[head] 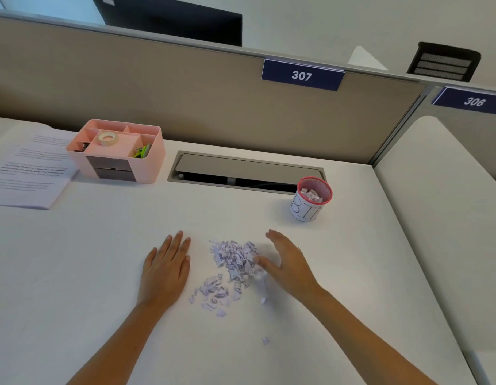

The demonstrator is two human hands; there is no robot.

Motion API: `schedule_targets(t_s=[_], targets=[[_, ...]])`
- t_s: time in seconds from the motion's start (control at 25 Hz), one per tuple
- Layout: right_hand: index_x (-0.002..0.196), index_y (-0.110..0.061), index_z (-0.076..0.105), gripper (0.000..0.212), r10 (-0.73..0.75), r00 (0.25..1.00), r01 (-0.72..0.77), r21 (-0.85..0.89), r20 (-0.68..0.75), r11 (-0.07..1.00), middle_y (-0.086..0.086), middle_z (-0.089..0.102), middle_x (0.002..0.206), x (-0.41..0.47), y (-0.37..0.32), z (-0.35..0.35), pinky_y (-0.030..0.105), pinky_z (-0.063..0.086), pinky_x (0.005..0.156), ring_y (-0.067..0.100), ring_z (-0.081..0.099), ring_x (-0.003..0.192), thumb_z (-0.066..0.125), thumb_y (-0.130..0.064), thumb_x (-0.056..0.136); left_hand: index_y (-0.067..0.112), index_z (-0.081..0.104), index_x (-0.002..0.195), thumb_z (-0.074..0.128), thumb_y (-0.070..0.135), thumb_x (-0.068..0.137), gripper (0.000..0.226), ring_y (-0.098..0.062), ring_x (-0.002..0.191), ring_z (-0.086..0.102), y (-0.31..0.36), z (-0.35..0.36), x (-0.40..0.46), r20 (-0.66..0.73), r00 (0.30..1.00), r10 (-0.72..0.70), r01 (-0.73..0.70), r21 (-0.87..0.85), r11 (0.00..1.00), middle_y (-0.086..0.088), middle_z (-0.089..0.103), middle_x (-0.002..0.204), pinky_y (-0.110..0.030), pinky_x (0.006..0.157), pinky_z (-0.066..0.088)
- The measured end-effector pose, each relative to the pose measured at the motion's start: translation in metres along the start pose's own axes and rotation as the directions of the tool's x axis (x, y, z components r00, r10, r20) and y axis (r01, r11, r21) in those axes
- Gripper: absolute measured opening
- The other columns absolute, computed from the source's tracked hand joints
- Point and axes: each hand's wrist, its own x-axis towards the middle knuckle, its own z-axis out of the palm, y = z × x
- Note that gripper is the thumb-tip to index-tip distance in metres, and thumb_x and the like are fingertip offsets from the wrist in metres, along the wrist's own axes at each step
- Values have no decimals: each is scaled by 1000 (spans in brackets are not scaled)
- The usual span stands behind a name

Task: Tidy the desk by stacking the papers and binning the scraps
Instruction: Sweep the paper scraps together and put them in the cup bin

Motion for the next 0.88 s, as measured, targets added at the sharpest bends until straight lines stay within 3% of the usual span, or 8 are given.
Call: schedule_targets(t_s=[0.08, 0.2, 0.4, 0.48, 0.6, 0.68, 0.8, 0.88], targets=[[151, -25, 18, 97, -34, 991, 47, -105, 126, 993, -4, 9, 161, -20, 11, 30, 33, 12, 118, 13, 6, 148, 46, -78, 75, 20, 35, 147, 8, 41, 92, 65, -19, 145, 24, 0, 1, 0, 6, 1000, -4, 4, 1, 1000, 3, 28, 156, -43, 115, 23], [150, -36, 11, 89, -112, 982, 141, -194, 154, 971, -4, -5, 161, -21, 10, 48, 41, 13, 118, 20, -6, 148, 47, -74, 78, 20, 35, 147, 8, 41, 93, 65, -20, 145, 23, -2, 1, 0, 17, 1000, -1, 1, -5, 1000, 2, 27, 157, -43, 115, 22], [141, -25, 44, 44, -268, 943, 318, -305, 195, 898, 4, 23, 158, 5, -5, 42, 43, 38, 108, 29, 18, 146, 49, -29, 98, 22, 29, 149, 8, 44, 95, 63, -18, 148, 12, 0, 1, 1, 69, 997, -14, 17, -43, 999, 3, 16, 160, -42, 118, 14], [131, -17, 57, 35, -307, 938, 342, -309, 159, 887, 9, 44, 146, 5, -8, 41, 40, 46, 100, 30, 41, 134, 51, -18, 97, 25, 27, 149, 26, 36, 101, 50, -17, 149, 5, 2, 0, 5, 147, 988, -47, 64, -118, 991, 4, 8, 161, -44, 119, 7], [112, -10, 70, 25, -301, 954, 294, -228, 6, 928, 9, 65, 120, 1, -9, 34, 27, 48, 86, 27, 63, 106, 58, -10, 90, 28, 28, 148, 50, 27, 97, 56, -19, 148, 9, 14, -8, 9, 219, 976, 2, 63, -291, 955, 2, 10, 161, -42, 118, 11], [100, -7, 75, 19, -233, 968, 218, -148, -92, 965, 7, 71, 106, -3, -10, 27, 19, 46, 81, 22, 67, 94, 61, -6, 87, 30, 32, 147, 58, 24, 94, 59, -23, 146, 17, 31, -14, 15, 180, 978, 107, -28, -398, 917, 0, 14, 160, -40, 116, 19], [89, -6, 77, 19, -34, 982, 40, 28, -185, 999, 5, 75, 92, -8, -7, 12, 0, 39, 72, 12, 65, 79, 63, 3, 81, 30, 44, 141, 65, 22, 89, 57, -26, 142, 23, 60, -14, 32, 204, 949, 240, -160, -346, 925, -1, 21, 158, -40, 114, 27], [82, -8, 78, 15, 112, 978, -79, 184, -175, 980, 2, 75, 85, -10, -2, -1, 0, 42, 65, 4, 61, 69, 67, 2, 78, 18, 55, 133, 67, 16, 88, 47, -26, 127, 40, 75, -11, 40, 262, 928, 263, -151, -381, 912, -5, 34, 151, -32, 102, 40]])
